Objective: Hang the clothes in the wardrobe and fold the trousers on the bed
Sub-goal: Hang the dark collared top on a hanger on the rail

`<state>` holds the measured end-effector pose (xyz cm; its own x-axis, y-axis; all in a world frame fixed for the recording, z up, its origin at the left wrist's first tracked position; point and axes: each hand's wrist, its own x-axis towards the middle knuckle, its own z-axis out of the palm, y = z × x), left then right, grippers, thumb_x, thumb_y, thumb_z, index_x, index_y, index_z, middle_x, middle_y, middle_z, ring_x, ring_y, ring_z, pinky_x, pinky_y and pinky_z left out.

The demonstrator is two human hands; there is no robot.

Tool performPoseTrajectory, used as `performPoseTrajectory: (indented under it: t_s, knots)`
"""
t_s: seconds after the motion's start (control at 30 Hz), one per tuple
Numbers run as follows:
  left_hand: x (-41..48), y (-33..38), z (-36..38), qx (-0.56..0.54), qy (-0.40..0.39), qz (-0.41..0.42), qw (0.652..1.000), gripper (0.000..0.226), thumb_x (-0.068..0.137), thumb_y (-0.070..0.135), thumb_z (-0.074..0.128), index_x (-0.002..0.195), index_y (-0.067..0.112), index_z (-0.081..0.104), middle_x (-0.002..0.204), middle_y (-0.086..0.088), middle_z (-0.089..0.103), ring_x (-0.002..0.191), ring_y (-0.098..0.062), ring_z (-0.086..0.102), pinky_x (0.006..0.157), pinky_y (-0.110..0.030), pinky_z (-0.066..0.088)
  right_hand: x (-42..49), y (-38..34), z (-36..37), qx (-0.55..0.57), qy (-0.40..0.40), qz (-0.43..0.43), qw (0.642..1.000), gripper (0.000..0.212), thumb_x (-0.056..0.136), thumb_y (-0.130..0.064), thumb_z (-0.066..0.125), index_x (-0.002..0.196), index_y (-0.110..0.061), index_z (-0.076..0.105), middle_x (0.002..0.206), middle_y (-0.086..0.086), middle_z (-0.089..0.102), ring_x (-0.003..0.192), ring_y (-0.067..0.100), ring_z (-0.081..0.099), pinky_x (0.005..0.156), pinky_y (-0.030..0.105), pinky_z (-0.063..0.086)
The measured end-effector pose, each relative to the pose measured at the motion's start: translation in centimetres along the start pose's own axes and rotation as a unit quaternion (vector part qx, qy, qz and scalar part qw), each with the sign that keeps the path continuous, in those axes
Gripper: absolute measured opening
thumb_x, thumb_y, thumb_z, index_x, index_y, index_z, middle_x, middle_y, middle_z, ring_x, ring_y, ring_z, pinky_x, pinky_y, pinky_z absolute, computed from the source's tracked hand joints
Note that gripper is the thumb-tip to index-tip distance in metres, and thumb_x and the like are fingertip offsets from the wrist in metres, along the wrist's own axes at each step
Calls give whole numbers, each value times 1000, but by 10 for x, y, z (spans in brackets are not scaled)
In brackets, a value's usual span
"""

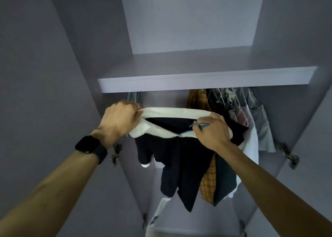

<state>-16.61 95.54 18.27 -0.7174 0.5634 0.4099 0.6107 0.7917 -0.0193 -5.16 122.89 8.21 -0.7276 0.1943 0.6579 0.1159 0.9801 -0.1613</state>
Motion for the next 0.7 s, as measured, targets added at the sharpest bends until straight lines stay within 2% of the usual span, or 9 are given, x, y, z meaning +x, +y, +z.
performPoseTrajectory:
  t_s: [0.1, 0.17, 0.23, 0.3, 0.37, 0.47, 0.57, 0.63, 0.7]
  knots:
    - [6, 29, -2, -55, 29, 23, 998, 26, 94, 34, 51, 113, 32, 70, 112, 2, 71, 100, -33, 66, 82, -42, 54, 36, -9, -21, 62, -79, 2, 995, 44, 104, -47, 40, 63, -33, 47, 75, -6, 64, 105, 23, 55, 94, 38, 26]
    - [6, 51, 2, -97, 23, 37, 994, 28, 91, 31, 54, 113, 34, 71, 111, 3, 72, 100, -32, 66, 82, -40, 54, 57, -21, -30, -25, -144, -55, 988, 47, 104, -55, 32, 65, -33, 48, 83, -5, 67, 104, 22, 52, 93, 39, 24]
    - [7, 64, 9, -97, 1, 42, 994, 25, 91, 35, 56, 111, 35, 71, 108, 3, 72, 99, -31, 66, 78, -37, 52, 69, -31, -32, -130, -257, -112, 951, 52, 104, -58, 29, 67, -27, 51, 81, -5, 63, 99, 22, 54, 97, 42, 25]
    - [4, 63, 21, -100, -40, 27, 994, 21, 93, 41, 59, 108, 34, 71, 102, 2, 72, 96, -28, 67, 74, -33, 50, 74, -33, -33, -129, -313, -121, 933, 55, 102, -60, 33, 68, -23, 54, 78, -3, 61, 95, 23, 58, 102, 45, 29]
    - [-4, 58, 38, -185, -91, 9, 978, 18, 93, 44, 63, 105, 34, 73, 99, 6, 70, 94, -19, 66, 79, -30, 52, 77, -28, -36, -57, -263, -105, 957, 58, 100, -64, 38, 65, -21, 56, 73, 1, 63, 86, 25, 60, 99, 42, 36]
    - [-16, 55, 55, -351, -81, -29, 933, 20, 90, 56, 64, 100, 41, 72, 110, 14, 60, 100, -3, 59, 90, -17, 42, 80, -22, -34, 5, -165, -114, 980, 64, 97, -64, 44, 62, -12, 56, 61, 5, 59, 70, 27, 58, 84, 41, 47]
    - [-20, 46, 62, -458, -130, -87, 875, 35, 91, 66, 55, 103, 39, 75, 115, 16, 65, 109, -3, 60, 101, -26, 44, 73, -18, -30, 39, -163, -117, 979, 64, 98, -60, 47, 57, -11, 48, 55, 8, 54, 61, 27, 54, 77, 42, 49]
    - [-22, 39, 69, -404, -171, -61, 897, 32, 92, 61, 59, 108, 37, 74, 104, 16, 72, 101, -3, 65, 99, -31, 50, 66, -16, -27, 69, -153, -104, 980, 61, 99, -58, 48, 55, -16, 45, 54, 8, 52, 58, 25, 53, 70, 40, 47]
    - [-23, 41, 73, -327, -147, -36, 933, 30, 92, 60, 61, 104, 37, 75, 87, 14, 72, 88, -7, 67, 85, -33, 54, 60, -16, -24, 78, -159, -87, 980, 58, 99, -59, 48, 55, -22, 45, 55, 5, 54, 60, 24, 55, 66, 37, 44]
